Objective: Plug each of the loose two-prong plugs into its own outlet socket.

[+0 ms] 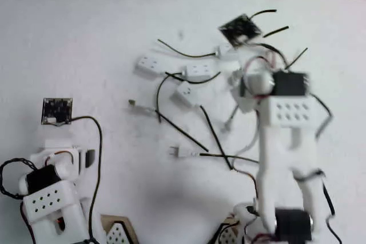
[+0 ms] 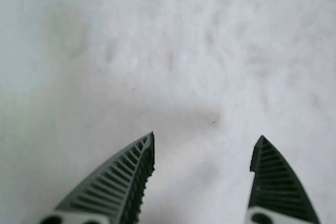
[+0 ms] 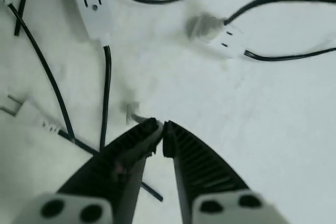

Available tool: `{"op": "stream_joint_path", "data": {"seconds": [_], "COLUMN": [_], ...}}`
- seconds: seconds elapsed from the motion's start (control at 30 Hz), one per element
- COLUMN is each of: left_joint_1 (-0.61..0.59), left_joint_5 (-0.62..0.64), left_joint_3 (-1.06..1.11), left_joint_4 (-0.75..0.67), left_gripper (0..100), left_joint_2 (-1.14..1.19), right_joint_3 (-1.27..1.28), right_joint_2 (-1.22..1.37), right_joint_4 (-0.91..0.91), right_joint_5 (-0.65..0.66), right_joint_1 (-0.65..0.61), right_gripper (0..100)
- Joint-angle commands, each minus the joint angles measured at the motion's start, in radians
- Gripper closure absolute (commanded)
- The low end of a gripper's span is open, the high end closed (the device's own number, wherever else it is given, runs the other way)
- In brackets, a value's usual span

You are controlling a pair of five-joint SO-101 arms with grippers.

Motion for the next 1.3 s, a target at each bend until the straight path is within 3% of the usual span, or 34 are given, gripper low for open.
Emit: {"op": "stream_joint_path", "data": {"seconds": [0.0, 0.13, 0.3, 0.53, 1.13, 1.27], "left_joint_1": [-0.002, -0.002, -0.002, -0.002, -0.002, -0.002], "left_joint_5": [-0.011, -0.011, -0.011, -0.012, -0.012, -0.012], "left_joint_3": [0.000, 0.008, 0.008, 0.009, 0.012, 0.012], "left_joint_4": [-0.020, -0.020, -0.020, -0.020, -0.034, -0.034], "left_gripper": [71, 71, 71, 71, 71, 71], "left_joint_2": [-0.018, -0.018, -0.018, -0.018, -0.018, -0.018], "right_joint_3": [-0.006, -0.041, -0.140, -0.138, -0.012, -0.011], "right_joint_2": [0.133, 0.232, 0.249, 0.254, 0.573, 0.611], "right_joint_4": [-0.105, -0.151, -0.140, -0.041, -0.168, -0.168], "right_joint_5": [-0.121, -0.221, -0.230, -0.222, -0.219, -0.160], "right_joint_1": [-0.084, -0.170, -0.219, -0.193, -0.179, -0.154], "right_gripper": [88.4, 75.9, 76.6, 86.2, 86.1, 86.4]}}
